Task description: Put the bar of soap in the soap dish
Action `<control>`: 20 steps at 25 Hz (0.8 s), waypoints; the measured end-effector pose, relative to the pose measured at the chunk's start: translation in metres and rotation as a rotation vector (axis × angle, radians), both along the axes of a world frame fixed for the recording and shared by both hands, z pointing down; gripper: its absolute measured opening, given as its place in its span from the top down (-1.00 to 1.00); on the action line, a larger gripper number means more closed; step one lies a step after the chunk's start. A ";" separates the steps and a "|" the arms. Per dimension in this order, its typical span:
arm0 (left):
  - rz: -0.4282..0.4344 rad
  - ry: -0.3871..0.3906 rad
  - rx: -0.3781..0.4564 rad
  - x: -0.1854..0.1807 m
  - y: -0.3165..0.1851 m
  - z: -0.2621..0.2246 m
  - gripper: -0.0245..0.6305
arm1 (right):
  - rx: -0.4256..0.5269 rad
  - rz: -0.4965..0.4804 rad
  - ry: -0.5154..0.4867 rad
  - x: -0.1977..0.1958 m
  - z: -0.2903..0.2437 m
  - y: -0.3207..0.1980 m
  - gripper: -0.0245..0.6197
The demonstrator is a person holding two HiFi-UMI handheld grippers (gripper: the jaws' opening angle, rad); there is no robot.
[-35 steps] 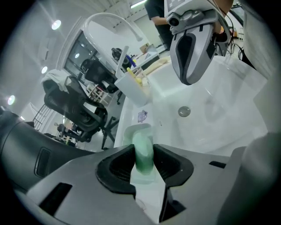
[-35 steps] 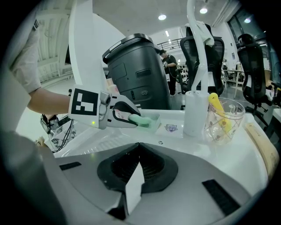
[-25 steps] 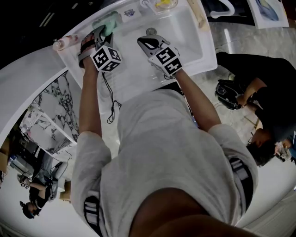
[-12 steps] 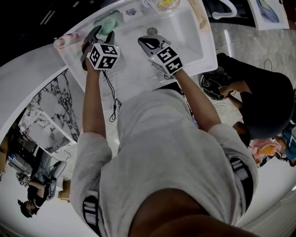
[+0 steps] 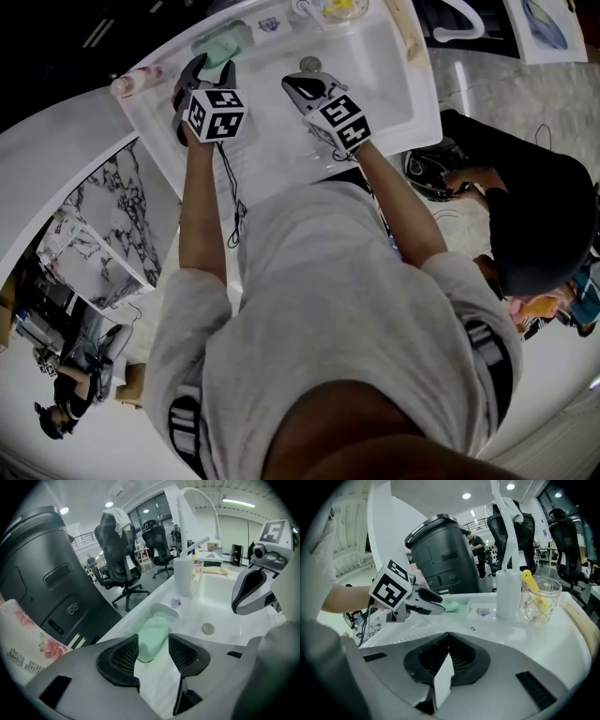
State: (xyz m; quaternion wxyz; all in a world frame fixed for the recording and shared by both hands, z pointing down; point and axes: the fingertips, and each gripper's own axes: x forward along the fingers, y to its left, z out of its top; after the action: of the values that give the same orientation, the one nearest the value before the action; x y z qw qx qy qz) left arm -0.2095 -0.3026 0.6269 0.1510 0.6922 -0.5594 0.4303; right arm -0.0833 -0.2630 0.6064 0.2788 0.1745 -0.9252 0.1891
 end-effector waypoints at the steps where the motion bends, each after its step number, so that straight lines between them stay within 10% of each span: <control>1: 0.002 -0.004 -0.001 -0.001 -0.001 0.002 0.27 | -0.001 0.000 0.000 0.000 0.000 0.000 0.93; 20: -0.122 0.210 0.057 -0.002 0.038 -0.026 0.27 | 0.026 0.057 -0.013 -0.011 -0.021 0.007 0.93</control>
State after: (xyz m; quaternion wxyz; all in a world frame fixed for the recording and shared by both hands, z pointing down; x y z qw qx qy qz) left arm -0.2118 -0.2649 0.6013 0.2148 0.7021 -0.5935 0.3297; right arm -0.0941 -0.2555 0.5852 0.2649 0.2030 -0.9241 0.1859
